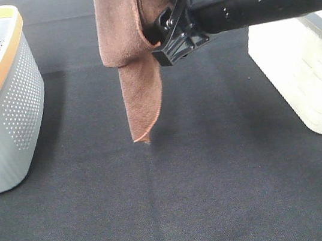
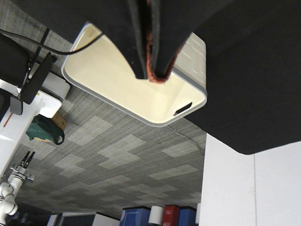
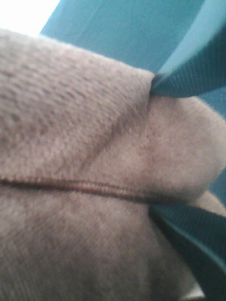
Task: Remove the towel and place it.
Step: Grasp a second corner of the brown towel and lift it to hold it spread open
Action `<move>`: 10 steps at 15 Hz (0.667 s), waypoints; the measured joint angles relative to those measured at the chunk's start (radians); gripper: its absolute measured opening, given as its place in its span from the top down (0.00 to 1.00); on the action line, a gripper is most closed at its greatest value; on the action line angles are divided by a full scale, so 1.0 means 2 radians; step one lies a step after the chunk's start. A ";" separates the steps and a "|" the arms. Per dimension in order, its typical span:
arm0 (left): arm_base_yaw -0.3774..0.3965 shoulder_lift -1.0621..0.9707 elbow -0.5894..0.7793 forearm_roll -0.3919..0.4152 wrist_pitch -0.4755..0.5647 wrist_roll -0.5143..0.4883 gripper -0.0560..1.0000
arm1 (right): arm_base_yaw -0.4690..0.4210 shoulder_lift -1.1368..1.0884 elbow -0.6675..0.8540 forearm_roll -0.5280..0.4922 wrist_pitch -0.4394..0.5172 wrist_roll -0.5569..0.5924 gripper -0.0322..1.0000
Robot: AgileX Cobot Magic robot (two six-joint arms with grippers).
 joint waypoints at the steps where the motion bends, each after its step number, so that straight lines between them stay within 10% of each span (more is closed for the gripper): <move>1: 0.000 0.000 0.000 -0.002 0.002 0.000 0.95 | 0.000 0.002 0.000 0.000 -0.003 0.000 0.43; 6: 0.000 0.000 0.000 0.001 0.004 0.000 0.95 | 0.000 0.004 0.000 0.023 -0.014 0.000 0.89; 10: 0.002 0.000 0.000 0.021 0.004 -0.007 0.95 | 0.000 0.004 0.000 0.051 0.008 0.000 0.97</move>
